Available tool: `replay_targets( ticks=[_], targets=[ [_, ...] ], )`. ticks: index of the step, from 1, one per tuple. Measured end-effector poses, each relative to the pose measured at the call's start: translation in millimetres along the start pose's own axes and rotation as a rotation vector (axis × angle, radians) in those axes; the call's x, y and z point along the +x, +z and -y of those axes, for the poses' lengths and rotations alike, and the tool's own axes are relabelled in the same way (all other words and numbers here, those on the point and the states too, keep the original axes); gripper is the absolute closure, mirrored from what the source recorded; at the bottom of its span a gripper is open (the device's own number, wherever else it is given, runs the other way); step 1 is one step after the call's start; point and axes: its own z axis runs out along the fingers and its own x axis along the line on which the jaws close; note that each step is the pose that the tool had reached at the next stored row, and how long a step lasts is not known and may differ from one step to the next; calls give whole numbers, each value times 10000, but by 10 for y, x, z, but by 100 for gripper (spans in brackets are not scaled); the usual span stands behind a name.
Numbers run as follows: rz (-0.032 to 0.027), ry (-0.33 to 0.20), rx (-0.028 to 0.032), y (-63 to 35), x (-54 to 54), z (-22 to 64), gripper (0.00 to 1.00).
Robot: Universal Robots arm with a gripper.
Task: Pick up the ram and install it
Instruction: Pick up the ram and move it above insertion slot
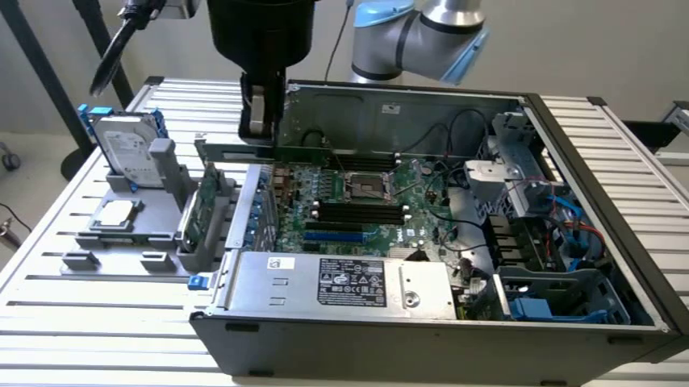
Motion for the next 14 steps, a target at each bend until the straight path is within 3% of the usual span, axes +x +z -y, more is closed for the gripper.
replay_targets(
  ticks=[8, 14],
  targets=[
    [0, 0, 0, 28, -22, 371, 87],
    [-6, 1, -1, 82, -218, 551, 87]
  ],
)
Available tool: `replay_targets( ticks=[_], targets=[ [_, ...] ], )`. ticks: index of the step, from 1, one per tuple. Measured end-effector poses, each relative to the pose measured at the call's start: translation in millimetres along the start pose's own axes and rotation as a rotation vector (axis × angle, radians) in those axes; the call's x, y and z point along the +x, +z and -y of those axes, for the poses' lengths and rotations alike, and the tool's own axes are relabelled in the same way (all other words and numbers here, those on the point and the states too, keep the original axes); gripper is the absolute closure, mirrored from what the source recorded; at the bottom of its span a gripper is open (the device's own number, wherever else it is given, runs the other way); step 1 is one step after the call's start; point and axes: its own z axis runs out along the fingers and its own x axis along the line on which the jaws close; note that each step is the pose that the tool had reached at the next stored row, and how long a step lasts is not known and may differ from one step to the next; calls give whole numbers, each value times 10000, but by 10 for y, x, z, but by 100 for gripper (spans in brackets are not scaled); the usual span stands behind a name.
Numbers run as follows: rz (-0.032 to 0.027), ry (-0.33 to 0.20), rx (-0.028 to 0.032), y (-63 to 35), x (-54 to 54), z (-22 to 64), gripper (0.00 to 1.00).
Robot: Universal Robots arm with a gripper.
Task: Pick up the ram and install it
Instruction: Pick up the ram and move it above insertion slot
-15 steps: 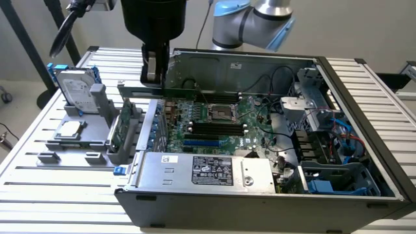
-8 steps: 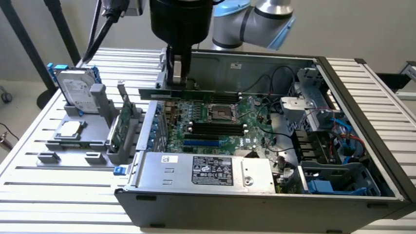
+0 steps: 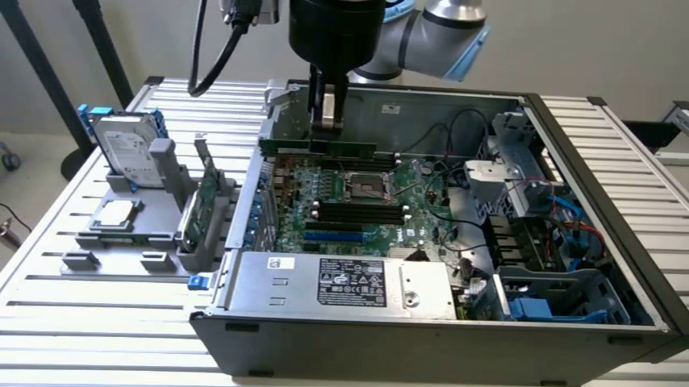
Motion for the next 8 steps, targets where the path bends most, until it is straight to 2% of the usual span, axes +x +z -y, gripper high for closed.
replay_targets(
  ticks=[6, 8],
  targets=[
    [-8, -2, 0, 56, -243, 122, 87],
    [-6, 1, 1, 73, -301, 213, 87]
  ],
)
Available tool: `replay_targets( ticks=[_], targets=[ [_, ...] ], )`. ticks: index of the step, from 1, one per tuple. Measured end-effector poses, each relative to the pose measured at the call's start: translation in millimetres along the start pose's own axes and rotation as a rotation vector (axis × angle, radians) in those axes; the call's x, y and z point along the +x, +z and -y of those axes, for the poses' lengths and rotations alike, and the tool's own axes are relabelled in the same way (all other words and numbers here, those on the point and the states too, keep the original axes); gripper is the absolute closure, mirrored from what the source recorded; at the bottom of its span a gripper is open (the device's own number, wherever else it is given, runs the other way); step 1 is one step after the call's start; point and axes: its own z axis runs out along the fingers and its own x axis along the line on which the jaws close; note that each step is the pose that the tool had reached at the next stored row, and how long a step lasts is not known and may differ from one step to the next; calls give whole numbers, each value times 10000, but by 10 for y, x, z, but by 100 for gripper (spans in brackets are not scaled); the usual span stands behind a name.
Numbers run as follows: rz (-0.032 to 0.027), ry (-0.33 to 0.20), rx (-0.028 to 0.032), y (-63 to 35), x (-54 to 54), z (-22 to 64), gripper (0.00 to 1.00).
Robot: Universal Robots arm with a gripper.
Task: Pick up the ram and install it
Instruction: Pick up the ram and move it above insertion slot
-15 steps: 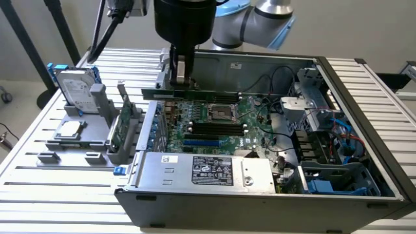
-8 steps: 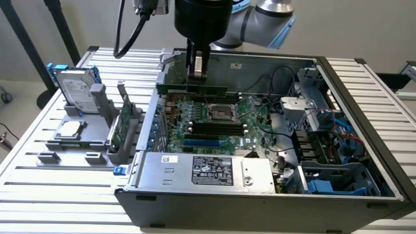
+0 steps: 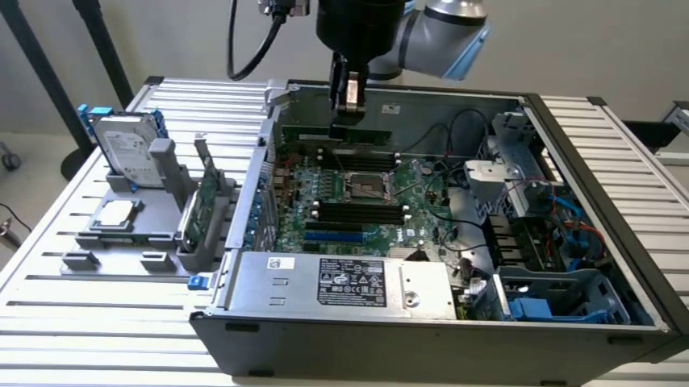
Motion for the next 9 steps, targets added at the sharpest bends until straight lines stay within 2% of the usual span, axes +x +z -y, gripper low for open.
replay_targets(
  ticks=[4, 9],
  targets=[
    [-1, -1, -1, 37, -60, 182, 87],
    [-8, 0, 0, 121, -80, 312, 87]
  ],
)
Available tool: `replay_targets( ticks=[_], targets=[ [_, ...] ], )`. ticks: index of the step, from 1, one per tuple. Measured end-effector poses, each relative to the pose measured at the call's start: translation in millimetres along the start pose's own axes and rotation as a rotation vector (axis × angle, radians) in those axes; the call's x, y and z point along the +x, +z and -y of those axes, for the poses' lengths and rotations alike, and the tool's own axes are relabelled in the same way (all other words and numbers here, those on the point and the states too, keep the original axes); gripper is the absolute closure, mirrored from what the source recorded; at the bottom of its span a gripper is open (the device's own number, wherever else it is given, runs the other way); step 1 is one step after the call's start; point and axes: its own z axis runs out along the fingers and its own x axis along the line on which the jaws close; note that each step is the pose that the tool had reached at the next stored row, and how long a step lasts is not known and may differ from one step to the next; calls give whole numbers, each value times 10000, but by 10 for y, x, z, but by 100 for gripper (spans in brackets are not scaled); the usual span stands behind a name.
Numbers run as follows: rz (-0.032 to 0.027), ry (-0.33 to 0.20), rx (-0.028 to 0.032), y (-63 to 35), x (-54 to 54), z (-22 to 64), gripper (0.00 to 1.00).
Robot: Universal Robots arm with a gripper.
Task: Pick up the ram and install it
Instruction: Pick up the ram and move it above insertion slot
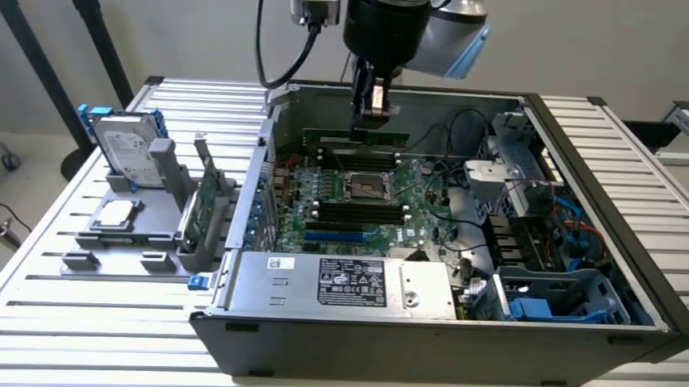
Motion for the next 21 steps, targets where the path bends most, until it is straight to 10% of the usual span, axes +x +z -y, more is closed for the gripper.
replay_targets(
  ticks=[7, 12, 18, 21],
  targets=[
    [-8, 80, 25, 107, 12, 71, 87],
    [-267, 188, 112, 129, -25, 99, 87],
    [-377, 348, 443, 151, -60, 103, 87],
    [-396, 407, 512, 182, -78, 103, 87]
  ],
)
